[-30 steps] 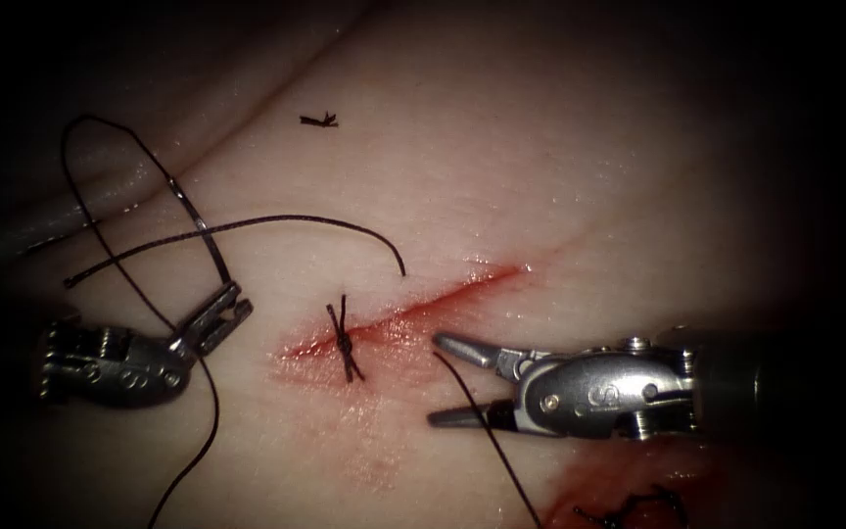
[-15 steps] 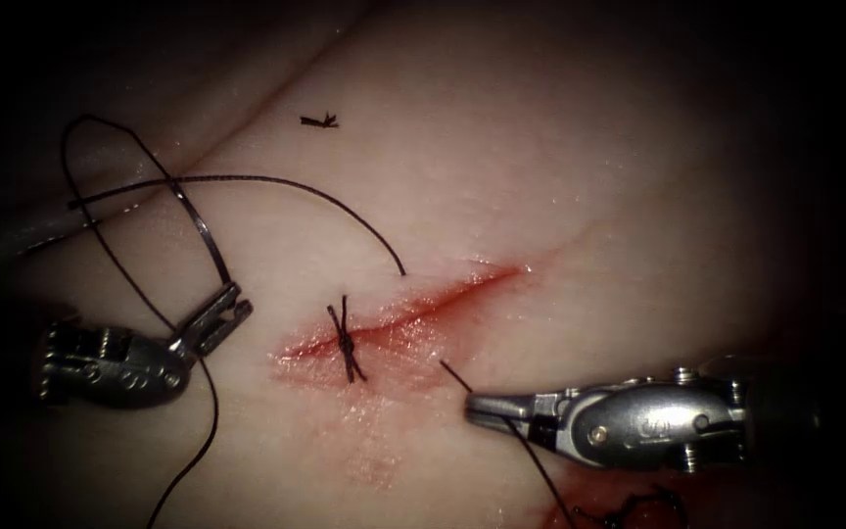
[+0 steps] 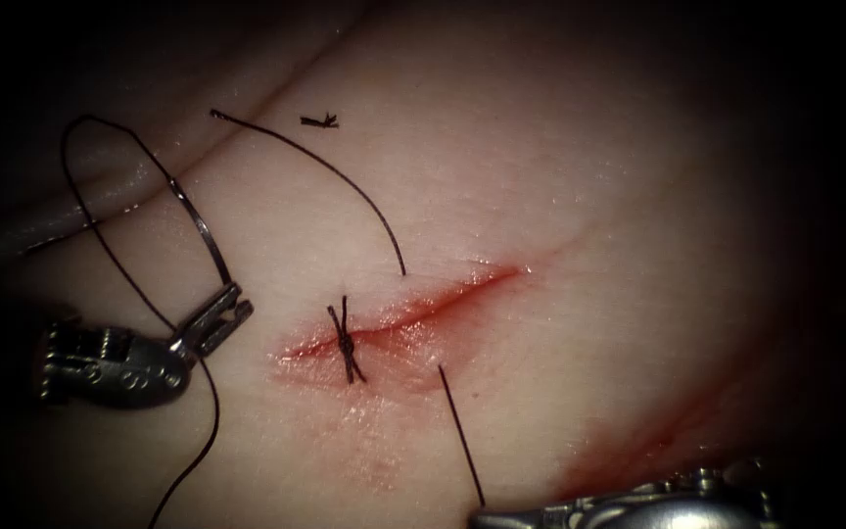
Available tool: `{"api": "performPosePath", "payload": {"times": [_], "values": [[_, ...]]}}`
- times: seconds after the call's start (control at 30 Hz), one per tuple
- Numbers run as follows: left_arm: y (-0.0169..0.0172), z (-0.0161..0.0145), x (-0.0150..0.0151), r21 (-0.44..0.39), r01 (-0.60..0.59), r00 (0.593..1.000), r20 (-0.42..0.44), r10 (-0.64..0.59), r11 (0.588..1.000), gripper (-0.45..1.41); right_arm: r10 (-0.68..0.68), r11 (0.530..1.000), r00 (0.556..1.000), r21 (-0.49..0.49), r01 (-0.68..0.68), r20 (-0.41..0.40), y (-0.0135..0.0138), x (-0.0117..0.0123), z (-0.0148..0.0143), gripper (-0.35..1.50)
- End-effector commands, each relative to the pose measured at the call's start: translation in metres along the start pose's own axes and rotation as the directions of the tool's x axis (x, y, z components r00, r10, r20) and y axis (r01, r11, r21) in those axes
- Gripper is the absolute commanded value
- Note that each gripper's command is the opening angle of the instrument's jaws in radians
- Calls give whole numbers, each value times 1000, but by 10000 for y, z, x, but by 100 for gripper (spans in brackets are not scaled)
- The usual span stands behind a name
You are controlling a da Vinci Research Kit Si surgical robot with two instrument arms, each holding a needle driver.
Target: Wound Closure
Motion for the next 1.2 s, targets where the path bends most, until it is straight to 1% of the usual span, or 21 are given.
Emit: {"api": "performPosePath", "payload": {"times": [0.03, 0.2, 0.3, 0.47, 0.77, 0.83, 0.9, 0.93, 0.97, 1.0, 1.07, 1.17, 1.2], "values": [[9, 4, -1, -2, 1, 1000, -1, -1, 1000, -45, -2, 1000, 1000, 14, 2, 5, -11, 4, 9, -35], [9, 4, -1, -1, 1, 1000, 0, -1, 1000, -45, -12, 998, 1000, 55, 11, 8, -25, 17, 4, -35], [9, 4, -1, -2, 1, 1000, -2, -1, 1000, -45, -21, 995, 1000, 97, 19, 17, -36, 25, 1, -35], [10, 5, 0, -2, 1, 1000, -3, -1, 1000, -45, -20, 988, 999, 151, 14, 32, -46, 32, 0, -35], [11, 5, 0, -4, 0, 1000, -2, 0, 1000, -45, 17, 954, 998, 298, -35, 65, -74, 29, 12, -35], [11, 5, 0, -4, 0, 1000, -1, 0, 1000, -45, 25, 950, 998, 308, -44, 64, -77, 29, 15, -35], [11, 5, 0, -4, 0, 1000, -1, 0, 1000, -45, 45, 955, 998, 291, -54, 36, -72, 30, 16, -35], [11, 5, 0, -3, 0, 1000, -1, 0, 1000, -45, 49, 963, 998, 265, -54, 26, -67, 31, 16, -18], [11, 5, 0, -5, 0, 1000, -3, 0, 1000, -45, 58, 973, 998, 221, -61, 20, -61, 31, 15, 37], [11, 5, 0, -5, 0, 1000, -2, 0, 1000, -45, 61, 980, 998, 188, -63, 18, -55, 32, 14, 61], [11, 5, 0, -4, 0, 1000, -2, 0, 1000, -45, 73, 988, 997, 136, -76, 30, -41, 33, 9, 94], [11, 5, 0, -4, 0, 1000, -1, 0, 1000, -45, 79, 996, 991, 33, -83, 108, -18, 31, 0, 126], [11, 5, 0, -4, 0, 1000, -1, 0, 1000, -45, 70, 997, 989, 8, -72, 130, -10, 29, -3, 133]]}}
